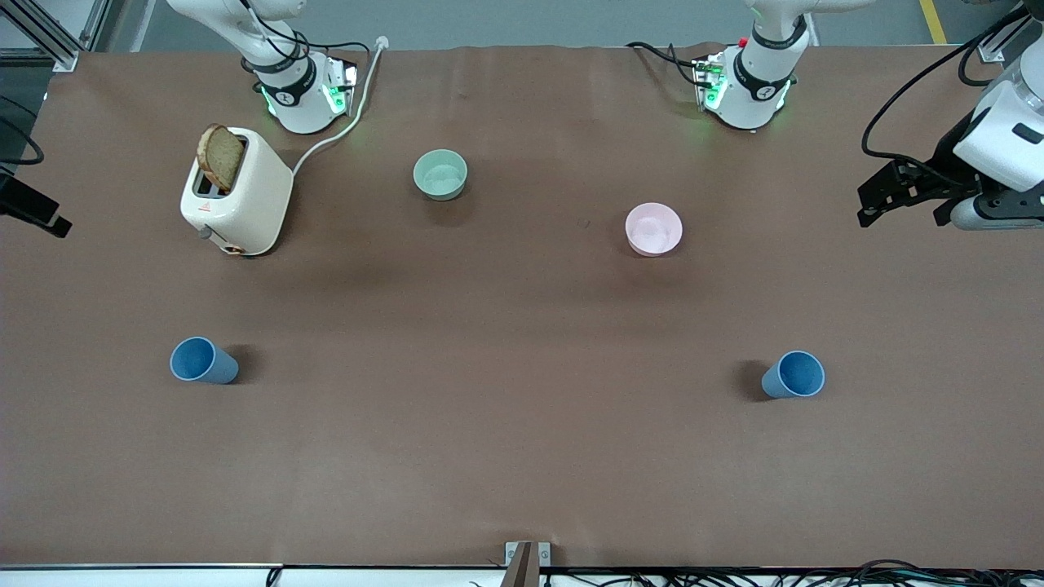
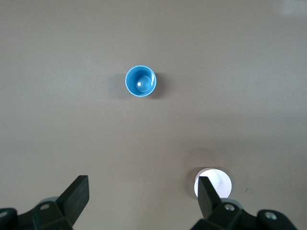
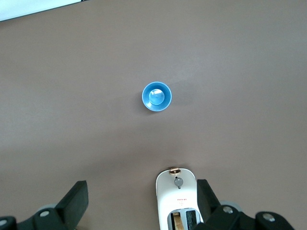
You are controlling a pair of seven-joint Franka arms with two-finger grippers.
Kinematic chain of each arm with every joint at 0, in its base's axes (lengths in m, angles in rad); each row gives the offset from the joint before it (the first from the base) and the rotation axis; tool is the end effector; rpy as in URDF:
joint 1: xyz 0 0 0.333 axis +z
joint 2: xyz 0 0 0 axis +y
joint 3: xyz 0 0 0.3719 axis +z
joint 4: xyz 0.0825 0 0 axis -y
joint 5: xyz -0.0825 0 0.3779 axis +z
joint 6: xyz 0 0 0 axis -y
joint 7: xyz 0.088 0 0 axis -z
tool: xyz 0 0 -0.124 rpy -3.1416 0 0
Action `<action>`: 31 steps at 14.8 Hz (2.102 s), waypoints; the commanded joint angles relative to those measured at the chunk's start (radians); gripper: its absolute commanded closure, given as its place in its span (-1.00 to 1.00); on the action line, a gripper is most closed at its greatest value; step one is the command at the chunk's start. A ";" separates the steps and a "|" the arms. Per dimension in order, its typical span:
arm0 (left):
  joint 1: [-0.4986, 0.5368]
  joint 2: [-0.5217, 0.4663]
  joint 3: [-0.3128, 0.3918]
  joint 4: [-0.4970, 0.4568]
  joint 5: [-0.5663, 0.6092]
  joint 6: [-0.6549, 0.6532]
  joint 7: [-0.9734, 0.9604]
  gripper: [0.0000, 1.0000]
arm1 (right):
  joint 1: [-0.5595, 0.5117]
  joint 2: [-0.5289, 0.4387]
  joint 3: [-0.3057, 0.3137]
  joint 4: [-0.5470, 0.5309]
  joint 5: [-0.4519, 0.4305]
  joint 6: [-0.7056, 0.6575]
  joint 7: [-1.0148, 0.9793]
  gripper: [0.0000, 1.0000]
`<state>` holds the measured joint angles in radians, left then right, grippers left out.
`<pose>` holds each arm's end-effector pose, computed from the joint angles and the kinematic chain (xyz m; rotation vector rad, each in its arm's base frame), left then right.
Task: Stack blue cups with both arms
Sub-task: 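Reach down and grasp each blue cup with the left and right grippers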
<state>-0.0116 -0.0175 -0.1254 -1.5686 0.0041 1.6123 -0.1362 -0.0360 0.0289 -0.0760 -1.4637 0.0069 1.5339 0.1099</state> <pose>0.5425 -0.0750 0.6778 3.1380 -0.0014 0.0963 0.5532 -0.0605 0.6939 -3.1171 0.3465 -0.0649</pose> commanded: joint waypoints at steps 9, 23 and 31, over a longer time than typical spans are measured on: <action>0.047 0.160 0.001 0.062 0.083 0.047 0.075 -1.00 | -0.005 0.041 0.002 0.006 -0.004 -0.011 -0.009 -1.00; 0.117 0.571 -0.005 -0.080 0.056 0.560 0.076 -0.08 | -0.028 0.459 -0.068 -0.277 -0.002 0.732 -0.262 -1.00; 0.088 0.614 -0.029 -0.057 0.056 0.600 0.046 0.99 | -0.022 0.517 -0.067 -0.314 -0.002 0.839 -0.266 -0.83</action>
<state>0.0896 0.5963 -0.1392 -1.6492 0.0720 2.2100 -0.0741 -0.0620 0.5504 -0.1449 -1.7532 0.0059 2.3441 -0.1476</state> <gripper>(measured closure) 0.903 0.004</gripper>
